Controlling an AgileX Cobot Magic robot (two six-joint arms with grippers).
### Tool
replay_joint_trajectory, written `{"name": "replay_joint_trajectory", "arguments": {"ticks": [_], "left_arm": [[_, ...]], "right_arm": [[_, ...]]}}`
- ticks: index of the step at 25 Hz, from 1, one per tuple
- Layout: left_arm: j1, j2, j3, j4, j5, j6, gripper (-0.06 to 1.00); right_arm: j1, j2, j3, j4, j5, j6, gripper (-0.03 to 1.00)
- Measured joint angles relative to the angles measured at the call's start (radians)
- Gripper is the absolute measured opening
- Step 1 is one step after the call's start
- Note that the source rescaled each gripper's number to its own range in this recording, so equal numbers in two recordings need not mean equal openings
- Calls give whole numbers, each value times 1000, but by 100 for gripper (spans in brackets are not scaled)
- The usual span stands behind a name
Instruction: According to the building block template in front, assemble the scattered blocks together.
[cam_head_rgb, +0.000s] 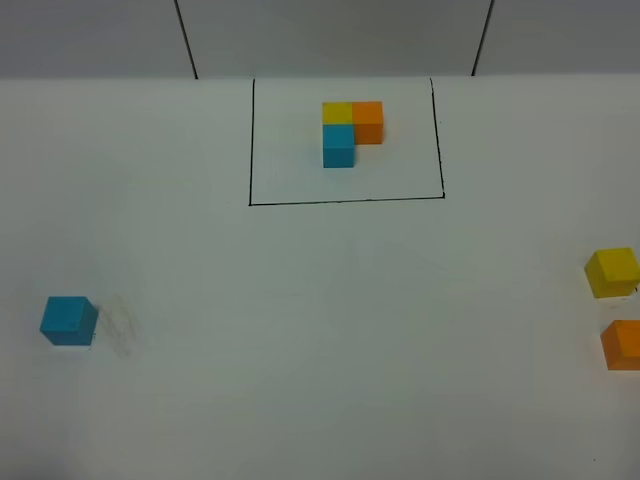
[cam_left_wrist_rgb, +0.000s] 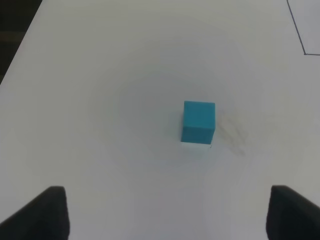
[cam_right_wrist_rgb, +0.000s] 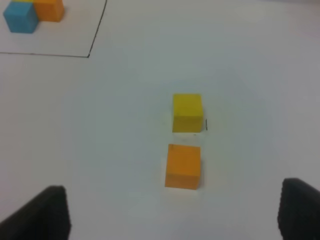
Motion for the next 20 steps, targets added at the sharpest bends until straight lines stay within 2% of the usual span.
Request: {"name": "replay_joint_trajectory", "arguments": {"ticks": [20], "left_arm": [[0, 0, 0, 0, 0, 2, 68]], "right_arm": [[0, 0, 0, 0, 0, 0, 71]]}}
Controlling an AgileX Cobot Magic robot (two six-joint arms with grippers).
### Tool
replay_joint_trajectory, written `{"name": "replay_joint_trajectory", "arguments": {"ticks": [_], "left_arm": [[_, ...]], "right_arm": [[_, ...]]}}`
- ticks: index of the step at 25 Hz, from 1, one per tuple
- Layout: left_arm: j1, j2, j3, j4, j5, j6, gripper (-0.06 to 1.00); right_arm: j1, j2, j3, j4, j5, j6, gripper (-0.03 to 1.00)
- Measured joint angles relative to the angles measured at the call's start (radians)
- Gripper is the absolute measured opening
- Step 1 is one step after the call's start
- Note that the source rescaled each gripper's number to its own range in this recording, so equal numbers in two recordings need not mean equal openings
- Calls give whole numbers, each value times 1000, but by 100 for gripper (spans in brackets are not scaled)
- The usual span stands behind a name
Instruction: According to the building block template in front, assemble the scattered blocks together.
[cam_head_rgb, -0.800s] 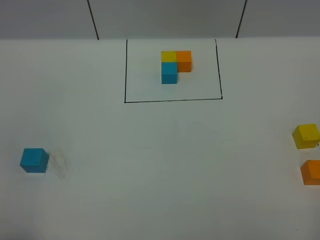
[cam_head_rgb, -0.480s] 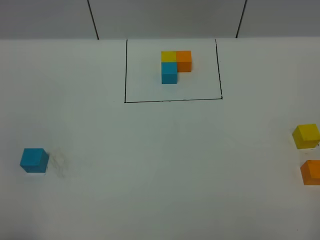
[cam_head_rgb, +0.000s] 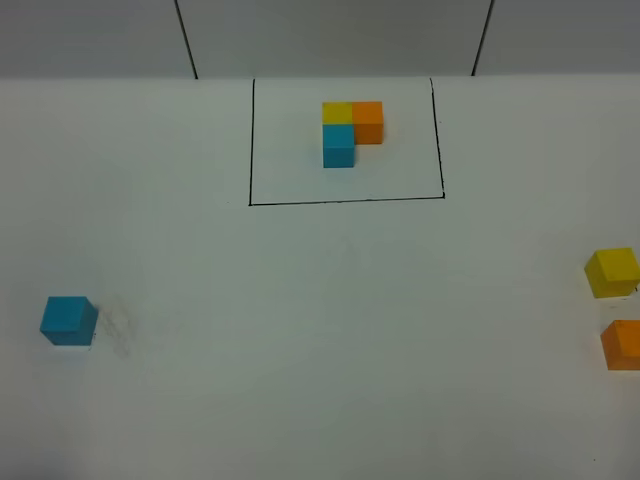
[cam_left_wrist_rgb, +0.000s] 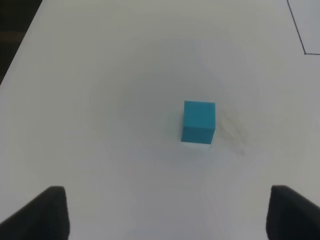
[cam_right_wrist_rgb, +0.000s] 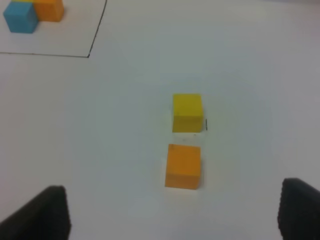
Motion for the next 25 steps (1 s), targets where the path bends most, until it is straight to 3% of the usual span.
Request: {"name": "replay_joint_trajectory", "arguments": {"ticks": [7, 11, 21, 25], "left_arm": [[0, 6, 0, 0, 0, -2, 68], [0, 106, -42, 0, 3, -3, 68], [0, 720, -289, 1, -7, -28, 68], [0, 967, -370, -5, -17, -24, 76]], "right_arm": [[0, 0, 0, 0, 0, 0, 71], [0, 0, 0, 0, 0, 0, 71], [0, 0, 0, 0, 0, 0, 71], [0, 0, 0, 0, 0, 0, 71]]}}
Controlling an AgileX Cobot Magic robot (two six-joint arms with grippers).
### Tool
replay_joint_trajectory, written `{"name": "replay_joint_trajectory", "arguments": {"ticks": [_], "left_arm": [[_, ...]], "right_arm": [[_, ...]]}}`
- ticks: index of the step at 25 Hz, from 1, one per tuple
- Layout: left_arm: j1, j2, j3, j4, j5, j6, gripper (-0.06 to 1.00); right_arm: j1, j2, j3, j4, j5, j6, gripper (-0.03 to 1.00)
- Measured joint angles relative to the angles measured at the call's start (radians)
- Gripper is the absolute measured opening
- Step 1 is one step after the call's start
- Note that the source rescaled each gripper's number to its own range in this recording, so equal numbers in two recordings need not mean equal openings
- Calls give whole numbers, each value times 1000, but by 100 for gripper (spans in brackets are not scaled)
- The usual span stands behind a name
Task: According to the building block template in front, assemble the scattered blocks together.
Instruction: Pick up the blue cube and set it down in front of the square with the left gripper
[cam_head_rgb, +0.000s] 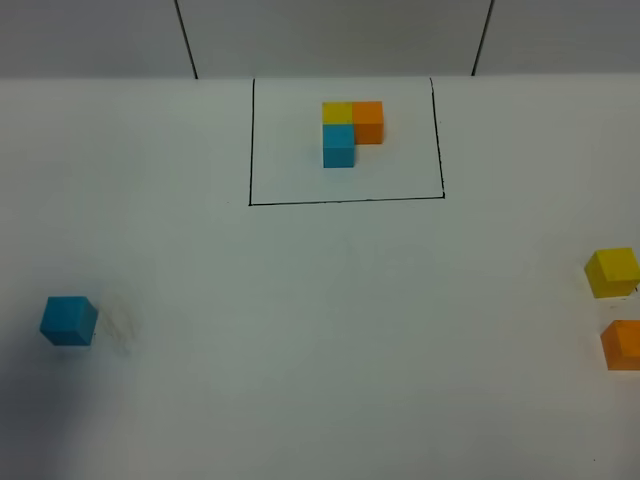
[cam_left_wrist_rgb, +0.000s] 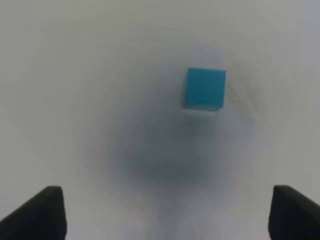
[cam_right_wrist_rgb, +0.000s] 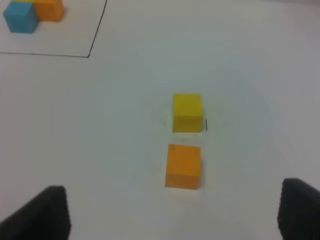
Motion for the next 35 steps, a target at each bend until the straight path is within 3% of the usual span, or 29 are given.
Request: {"name": "replay_joint_trajectory", "arguments": {"ticks": [5, 11, 25, 31, 33, 35], "left_arm": [[0, 259, -22, -54, -112, 36, 88], [0, 456, -22, -173, -273, 105, 89], [0, 771, -22, -175, -401, 114, 87], [0, 836, -22, -175, -426, 114, 80], [0, 846, -22, -175, -426, 114, 74], [0, 847, -22, -175, -426, 120, 58]], "right_arm": [[0, 0, 0, 0, 0, 0, 71], [0, 0, 0, 0, 0, 0, 71], [0, 0, 0, 0, 0, 0, 71], [0, 0, 0, 0, 0, 0, 71], [0, 0, 0, 0, 0, 0, 71], [0, 0, 0, 0, 0, 0, 71]]}}
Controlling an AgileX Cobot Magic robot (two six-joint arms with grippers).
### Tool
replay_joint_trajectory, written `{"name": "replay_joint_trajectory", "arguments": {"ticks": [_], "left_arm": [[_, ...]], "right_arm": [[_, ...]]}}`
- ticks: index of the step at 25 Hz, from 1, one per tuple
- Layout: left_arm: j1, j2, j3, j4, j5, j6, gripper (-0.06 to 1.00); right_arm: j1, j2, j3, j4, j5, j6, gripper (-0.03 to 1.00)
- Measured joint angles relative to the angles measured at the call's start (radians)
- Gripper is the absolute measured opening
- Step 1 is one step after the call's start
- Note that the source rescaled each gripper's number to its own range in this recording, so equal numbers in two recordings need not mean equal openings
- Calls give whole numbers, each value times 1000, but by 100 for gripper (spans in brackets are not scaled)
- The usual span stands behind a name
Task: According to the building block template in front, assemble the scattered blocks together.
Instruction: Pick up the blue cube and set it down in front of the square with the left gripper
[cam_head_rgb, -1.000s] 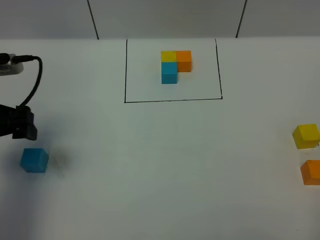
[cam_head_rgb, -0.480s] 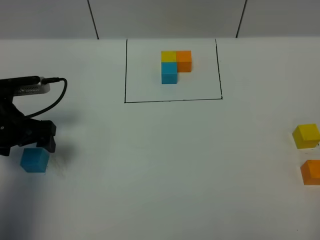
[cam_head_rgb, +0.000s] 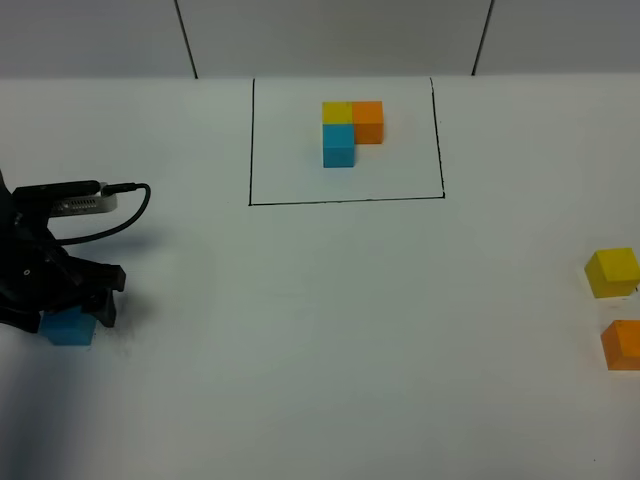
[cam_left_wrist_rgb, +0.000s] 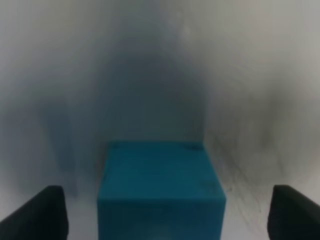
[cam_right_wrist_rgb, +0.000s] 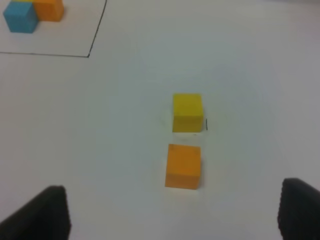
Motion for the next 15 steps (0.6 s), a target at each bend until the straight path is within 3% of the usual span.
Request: {"name": "replay_joint_trajectory", "arguments": {"ticks": [2, 3, 6, 10, 15], "left_arm": [[0, 0, 0, -1, 1, 27, 28], [0, 0, 0, -1, 5, 49, 4], [0, 1, -26, -31, 32, 130, 0], [-40, 1, -120, -133, 98, 303, 0], [-217, 1, -252, -280, 158, 616, 0]], "right_arm": [[0, 0, 0, 0, 0, 0, 71], [0, 0, 0, 0, 0, 0, 71], [0, 0, 0, 0, 0, 0, 71], [0, 0, 0, 0, 0, 0, 71], [0, 0, 0, 0, 0, 0, 71]]}}
